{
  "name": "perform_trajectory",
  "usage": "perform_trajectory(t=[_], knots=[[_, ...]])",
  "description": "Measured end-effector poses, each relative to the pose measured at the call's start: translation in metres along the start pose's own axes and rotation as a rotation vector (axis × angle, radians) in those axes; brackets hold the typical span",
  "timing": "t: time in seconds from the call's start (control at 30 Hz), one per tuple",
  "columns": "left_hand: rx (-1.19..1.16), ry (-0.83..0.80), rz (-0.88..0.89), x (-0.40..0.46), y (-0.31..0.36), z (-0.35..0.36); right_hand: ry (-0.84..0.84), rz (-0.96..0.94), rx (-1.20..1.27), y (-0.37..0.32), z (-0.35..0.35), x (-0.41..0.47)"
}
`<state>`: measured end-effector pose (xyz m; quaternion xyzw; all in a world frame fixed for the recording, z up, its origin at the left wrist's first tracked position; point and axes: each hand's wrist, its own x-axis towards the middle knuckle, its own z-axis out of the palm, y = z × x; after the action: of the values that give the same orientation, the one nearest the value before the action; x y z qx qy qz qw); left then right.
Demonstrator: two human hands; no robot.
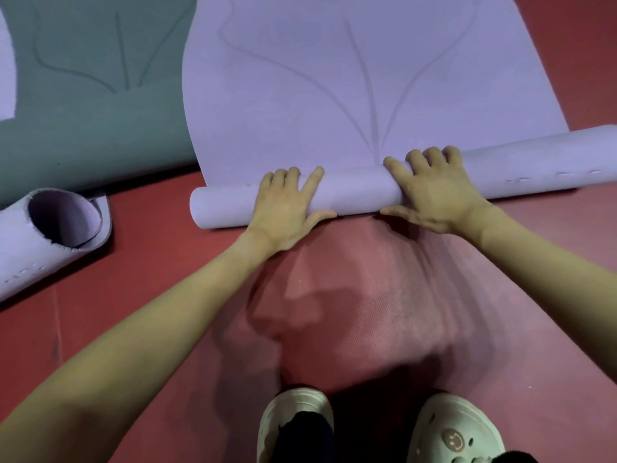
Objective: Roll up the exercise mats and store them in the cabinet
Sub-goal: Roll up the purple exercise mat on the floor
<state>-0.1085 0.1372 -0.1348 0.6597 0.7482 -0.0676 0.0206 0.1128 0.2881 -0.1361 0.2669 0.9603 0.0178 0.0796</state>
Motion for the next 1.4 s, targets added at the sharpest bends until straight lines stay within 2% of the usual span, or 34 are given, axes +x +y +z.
perform_trajectory(t=[0.27,0.47,0.77,1.0,1.2,1.27,1.4], knots=[[0.001,0.188,0.035,-0.017,0.012,-0.023,0.027,-0.029,0.042,0.011,-0.018,-0.019],[-0.033,0.092,0.066,-0.052,0.033,-0.028,-0.018,-0.036,0.064,-0.004,-0.02,-0.069],[-0.143,0.062,0.213,-0.114,0.047,-0.003,-0.15,0.027,0.133,-0.059,-0.007,-0.145],[-0.192,0.02,0.283,-0.12,0.045,0.006,-0.222,0.043,0.165,-0.072,-0.002,-0.155],[-0.29,-0.106,0.16,-0.11,0.046,-0.002,-0.447,0.02,0.279,-0.052,-0.015,-0.13],[-0.317,-0.064,0.128,-0.113,0.049,-0.006,-0.524,0.022,0.366,-0.046,-0.019,-0.121],[-0.221,0.087,0.207,-0.115,0.067,-0.007,-0.73,0.061,0.56,-0.035,-0.024,-0.099]])
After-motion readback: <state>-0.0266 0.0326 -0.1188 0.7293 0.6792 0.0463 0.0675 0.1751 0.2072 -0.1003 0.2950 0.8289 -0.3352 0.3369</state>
